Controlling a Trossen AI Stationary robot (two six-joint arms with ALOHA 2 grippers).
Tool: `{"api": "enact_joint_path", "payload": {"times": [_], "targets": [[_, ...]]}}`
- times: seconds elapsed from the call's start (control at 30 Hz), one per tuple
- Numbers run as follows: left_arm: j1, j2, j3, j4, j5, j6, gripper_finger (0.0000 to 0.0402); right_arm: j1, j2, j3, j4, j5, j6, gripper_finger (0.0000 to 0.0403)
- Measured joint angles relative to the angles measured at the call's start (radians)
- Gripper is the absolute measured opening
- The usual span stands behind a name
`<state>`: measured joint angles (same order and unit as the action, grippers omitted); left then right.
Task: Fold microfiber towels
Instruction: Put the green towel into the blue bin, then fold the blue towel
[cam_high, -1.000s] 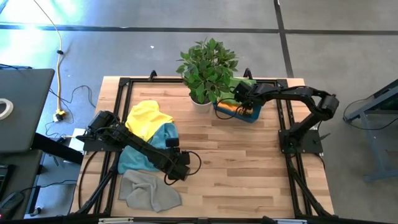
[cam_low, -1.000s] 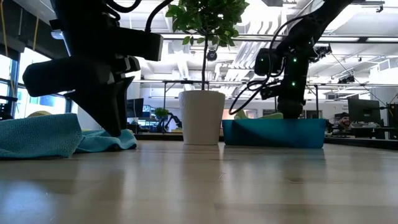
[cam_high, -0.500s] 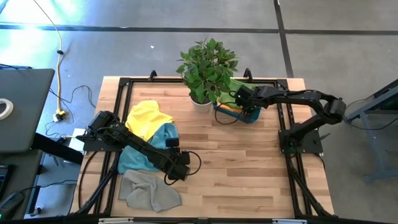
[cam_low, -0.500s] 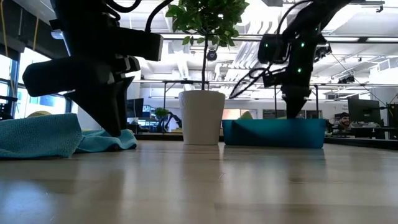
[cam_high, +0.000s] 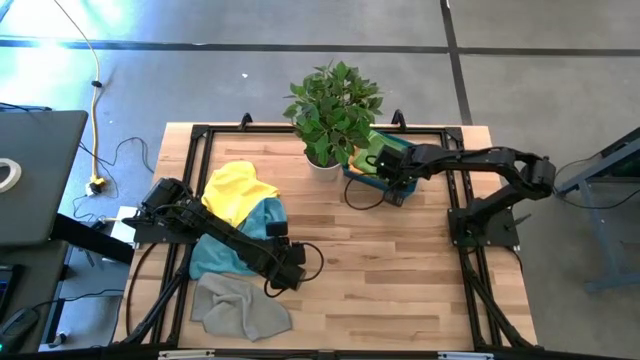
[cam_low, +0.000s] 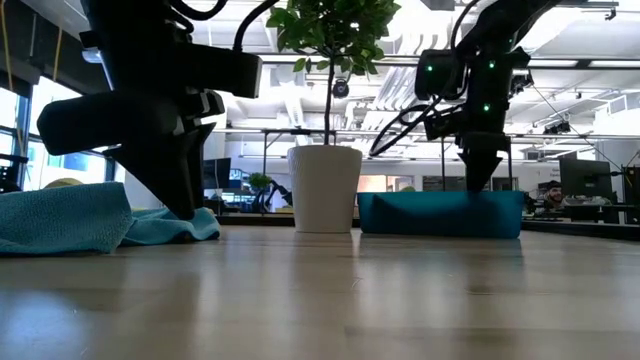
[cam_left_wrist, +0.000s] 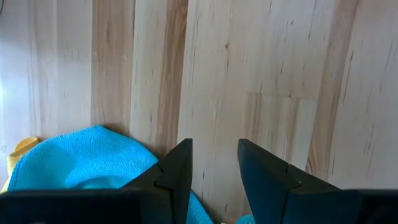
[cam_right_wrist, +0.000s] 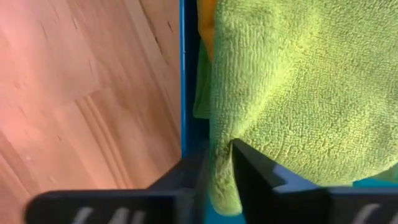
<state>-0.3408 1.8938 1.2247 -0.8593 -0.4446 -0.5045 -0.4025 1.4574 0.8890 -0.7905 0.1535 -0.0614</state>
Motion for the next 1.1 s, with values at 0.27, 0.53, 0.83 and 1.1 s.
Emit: {"api": "enact_joint_path", "payload": {"times": [0.27, 0.53, 0.83, 1.1], "targets": [[0.000, 0.000, 0.033, -0.016, 0.011, 0.019, 0.0119, 0.028, -0.005, 0.124, -0.212, -0.008, 0.183, 0.0145], [-0.006, 0.000, 0.176, -0.199, 0.084, 0.032, 0.0119, 0.220, -0.009, 0.209, -0.105, -0.071, 0.220, 0.0137], [-0.127, 0.001, 0.129, -0.390, 0.270, -0.047, 0.0119, 0.508, -0.004, 0.209, 0.094, -0.045, 0.244, 0.0136], [-0.186, 0.000, -0.003, -0.296, 0.254, -0.118, 0.0119, 0.675, -0.004, 0.209, 0.185, 0.071, 0.289, 0.0136]]}}
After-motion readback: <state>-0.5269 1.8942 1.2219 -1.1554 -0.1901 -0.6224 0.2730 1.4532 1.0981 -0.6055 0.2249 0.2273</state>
